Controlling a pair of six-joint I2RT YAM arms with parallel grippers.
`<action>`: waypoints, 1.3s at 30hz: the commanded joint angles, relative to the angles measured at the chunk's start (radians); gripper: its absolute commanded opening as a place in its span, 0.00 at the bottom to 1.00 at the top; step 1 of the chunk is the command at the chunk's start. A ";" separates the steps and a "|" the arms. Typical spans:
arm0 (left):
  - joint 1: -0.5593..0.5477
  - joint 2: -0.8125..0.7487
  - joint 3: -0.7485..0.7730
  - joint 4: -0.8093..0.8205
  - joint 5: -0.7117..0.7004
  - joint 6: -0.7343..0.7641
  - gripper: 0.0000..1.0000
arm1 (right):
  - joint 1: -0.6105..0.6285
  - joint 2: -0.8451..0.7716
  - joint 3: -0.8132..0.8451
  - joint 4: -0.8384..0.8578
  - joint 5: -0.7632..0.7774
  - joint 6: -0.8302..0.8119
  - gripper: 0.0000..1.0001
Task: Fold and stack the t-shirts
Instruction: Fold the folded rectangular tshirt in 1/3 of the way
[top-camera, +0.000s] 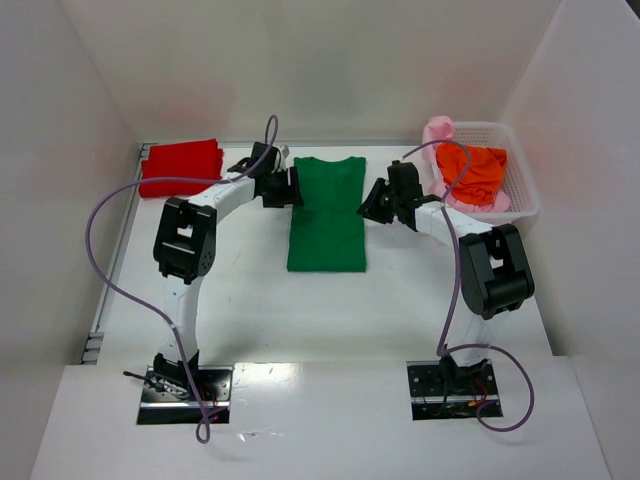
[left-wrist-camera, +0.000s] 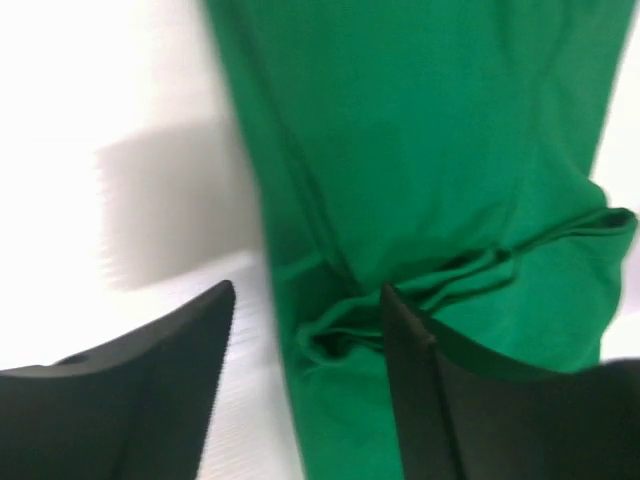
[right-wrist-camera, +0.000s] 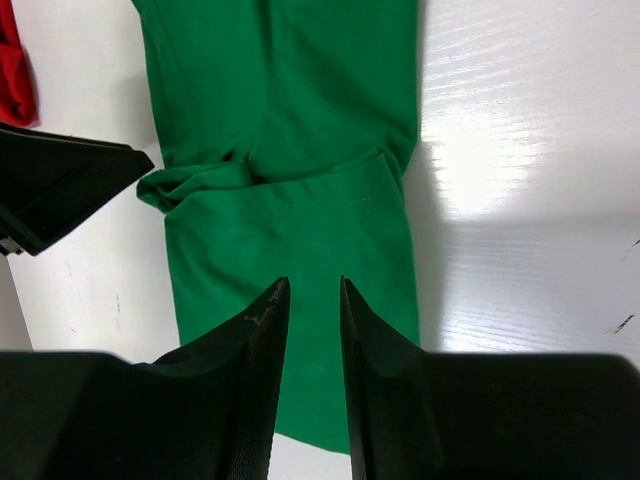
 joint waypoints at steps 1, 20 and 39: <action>0.013 -0.033 0.014 0.002 -0.046 0.017 0.74 | -0.006 -0.014 0.003 0.050 0.024 -0.013 0.33; -0.007 -0.203 -0.297 0.274 0.262 -0.092 0.00 | -0.006 0.117 0.063 0.107 -0.063 -0.013 0.00; 0.045 0.000 -0.186 0.295 0.195 -0.117 0.03 | -0.006 0.237 0.114 0.111 0.000 -0.022 0.00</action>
